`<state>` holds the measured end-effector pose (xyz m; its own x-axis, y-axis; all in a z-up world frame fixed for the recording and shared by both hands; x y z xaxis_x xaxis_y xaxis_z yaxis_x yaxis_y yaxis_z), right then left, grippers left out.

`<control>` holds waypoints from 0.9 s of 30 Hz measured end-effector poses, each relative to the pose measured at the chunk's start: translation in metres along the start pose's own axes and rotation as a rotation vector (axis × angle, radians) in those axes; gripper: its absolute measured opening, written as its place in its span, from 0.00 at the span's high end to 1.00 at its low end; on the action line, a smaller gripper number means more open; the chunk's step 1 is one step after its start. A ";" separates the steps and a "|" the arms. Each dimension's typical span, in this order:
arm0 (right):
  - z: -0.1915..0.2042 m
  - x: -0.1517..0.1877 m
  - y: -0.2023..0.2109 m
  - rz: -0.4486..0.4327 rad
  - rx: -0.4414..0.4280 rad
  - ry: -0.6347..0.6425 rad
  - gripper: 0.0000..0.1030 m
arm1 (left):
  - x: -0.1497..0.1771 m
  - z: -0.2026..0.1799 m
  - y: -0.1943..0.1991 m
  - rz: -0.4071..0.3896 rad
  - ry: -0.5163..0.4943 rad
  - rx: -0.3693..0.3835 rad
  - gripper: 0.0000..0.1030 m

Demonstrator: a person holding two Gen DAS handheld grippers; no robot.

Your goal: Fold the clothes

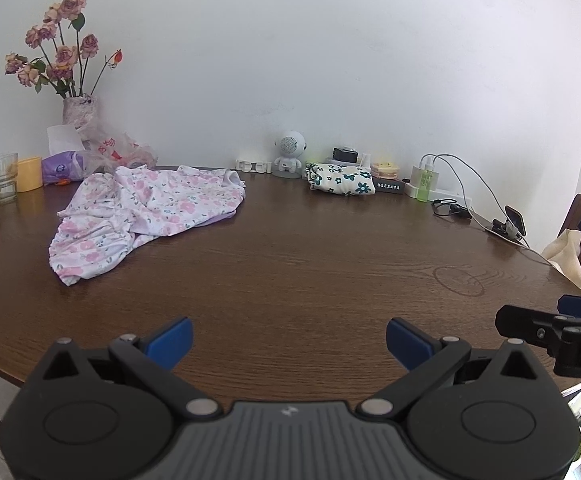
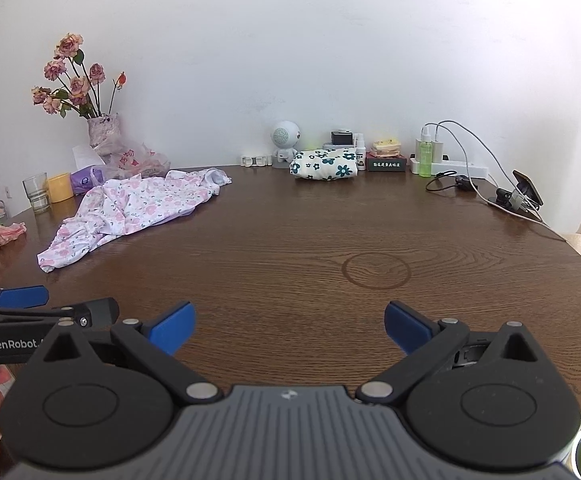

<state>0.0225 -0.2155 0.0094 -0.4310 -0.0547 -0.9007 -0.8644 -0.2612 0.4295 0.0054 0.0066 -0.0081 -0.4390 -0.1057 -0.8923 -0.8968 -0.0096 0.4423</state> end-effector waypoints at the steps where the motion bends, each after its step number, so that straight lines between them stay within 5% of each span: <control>1: 0.000 0.000 0.000 -0.001 0.001 0.001 0.00 | 0.000 0.000 0.000 -0.002 0.000 -0.003 0.00; 27: -0.002 0.001 0.000 -0.009 0.002 0.005 0.00 | -0.001 -0.001 0.003 -0.013 -0.003 -0.006 0.00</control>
<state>0.0223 -0.2173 0.0090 -0.4218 -0.0570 -0.9049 -0.8690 -0.2594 0.4214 0.0031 0.0055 -0.0056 -0.4278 -0.1027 -0.8980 -0.9019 -0.0168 0.4316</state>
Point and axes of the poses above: each gripper's, at about its wrist camera, not at the fingertips, and y roughly against the way its jaws point, z to its left, x to its underside, the point moved 1 cm from there along -y, roughly the way its jaws point
